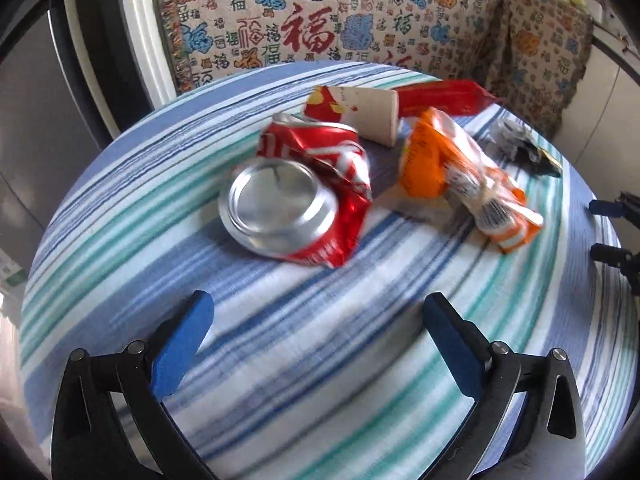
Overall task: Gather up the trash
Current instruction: 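Grasp the gold foil package with the right tool while the left tool grasps the crushed red cola can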
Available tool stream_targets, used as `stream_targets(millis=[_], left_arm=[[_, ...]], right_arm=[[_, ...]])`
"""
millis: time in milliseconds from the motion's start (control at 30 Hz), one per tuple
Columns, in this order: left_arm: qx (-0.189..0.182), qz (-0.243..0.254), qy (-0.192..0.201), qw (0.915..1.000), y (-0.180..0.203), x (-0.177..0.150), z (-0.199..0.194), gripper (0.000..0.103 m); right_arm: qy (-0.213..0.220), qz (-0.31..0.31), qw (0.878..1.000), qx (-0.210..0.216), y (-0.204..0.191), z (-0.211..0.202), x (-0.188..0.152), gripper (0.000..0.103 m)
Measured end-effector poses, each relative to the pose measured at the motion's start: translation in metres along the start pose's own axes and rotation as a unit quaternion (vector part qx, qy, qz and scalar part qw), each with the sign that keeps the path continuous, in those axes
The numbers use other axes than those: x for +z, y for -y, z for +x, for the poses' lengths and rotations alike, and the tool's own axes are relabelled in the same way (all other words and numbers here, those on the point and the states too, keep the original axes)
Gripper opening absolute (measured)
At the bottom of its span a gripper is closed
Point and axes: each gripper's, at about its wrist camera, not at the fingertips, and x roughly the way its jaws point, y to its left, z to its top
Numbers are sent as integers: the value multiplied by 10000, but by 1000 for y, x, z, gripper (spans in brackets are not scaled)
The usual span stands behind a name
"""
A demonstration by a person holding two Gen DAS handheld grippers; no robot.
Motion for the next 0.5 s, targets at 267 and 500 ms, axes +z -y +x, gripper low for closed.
stream_targets(millis=[267,500], left_arm=[[-228,293,-9,9993,-12,20,16,103],[-435,553,-10,9975,-22,33,28,103]], right_arm=[[-143,121,9998,-27,2,50,60,100],[-65,63,10000,37,4,62,73,103]])
